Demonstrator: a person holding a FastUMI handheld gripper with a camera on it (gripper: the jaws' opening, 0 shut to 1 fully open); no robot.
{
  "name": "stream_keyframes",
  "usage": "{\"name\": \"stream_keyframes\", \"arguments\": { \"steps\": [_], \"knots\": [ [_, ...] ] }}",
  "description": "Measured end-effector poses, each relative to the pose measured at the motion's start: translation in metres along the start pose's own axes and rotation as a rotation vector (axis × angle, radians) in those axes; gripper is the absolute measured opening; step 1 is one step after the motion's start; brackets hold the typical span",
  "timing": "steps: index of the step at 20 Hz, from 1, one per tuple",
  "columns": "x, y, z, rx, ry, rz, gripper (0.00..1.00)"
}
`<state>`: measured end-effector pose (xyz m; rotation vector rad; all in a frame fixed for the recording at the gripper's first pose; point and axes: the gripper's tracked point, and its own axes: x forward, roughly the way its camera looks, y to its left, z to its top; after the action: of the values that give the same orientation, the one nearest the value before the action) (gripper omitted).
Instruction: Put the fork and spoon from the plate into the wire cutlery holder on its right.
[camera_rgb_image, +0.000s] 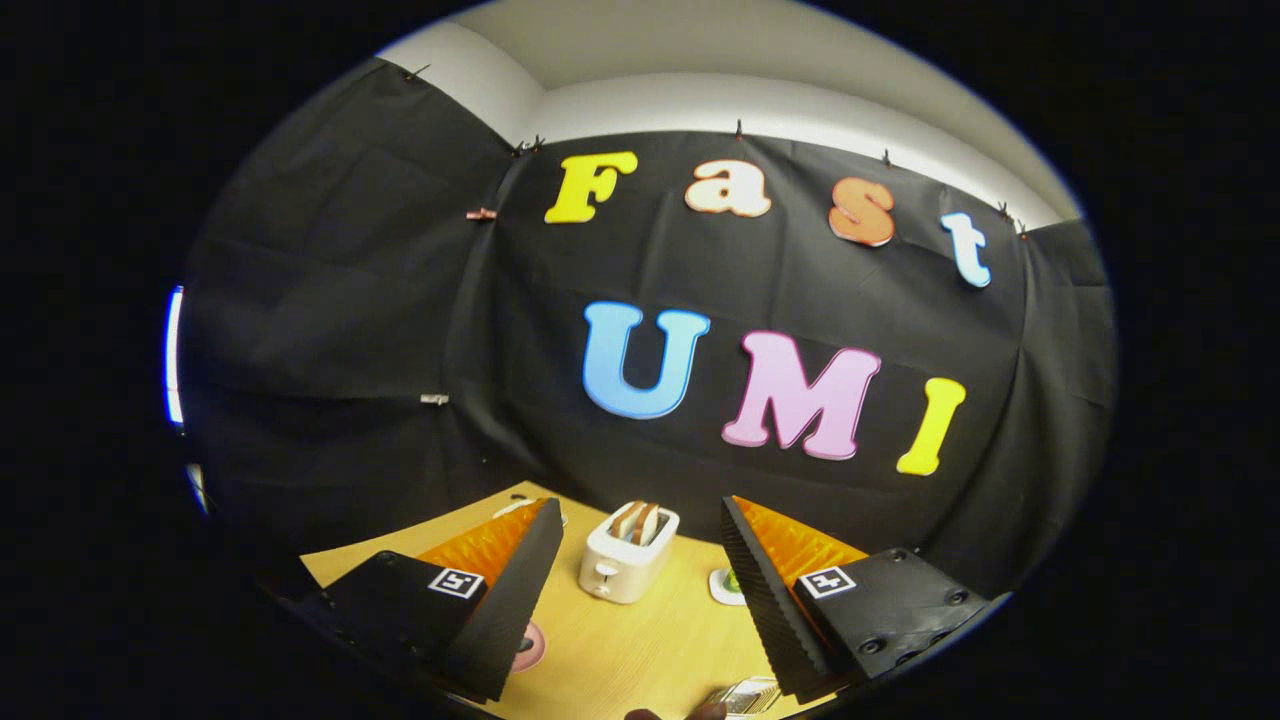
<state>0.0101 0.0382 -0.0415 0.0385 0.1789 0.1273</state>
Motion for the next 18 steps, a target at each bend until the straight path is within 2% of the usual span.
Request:
{"name": "stream_keyframes", "arguments": {
  "steps": [4,7,9,10,12,17,18],
  "knots": [
    [0.006,0.050,-0.063,0.125,0.271,0.155,0.98],
    [-0.001,0.099,-0.123,0.322,0.537,0.272,0.99],
    [-0.005,0.120,-0.163,0.446,0.723,0.294,0.97],
    [-0.004,0.126,-0.185,0.474,0.809,0.290,0.89],
    [-0.006,0.140,-0.219,0.487,0.950,0.295,0.87],
    [0.007,0.172,-0.272,0.483,1.122,0.328,0.82],
    [0.011,0.181,-0.281,0.484,1.154,0.324,0.75]
  ]
}}
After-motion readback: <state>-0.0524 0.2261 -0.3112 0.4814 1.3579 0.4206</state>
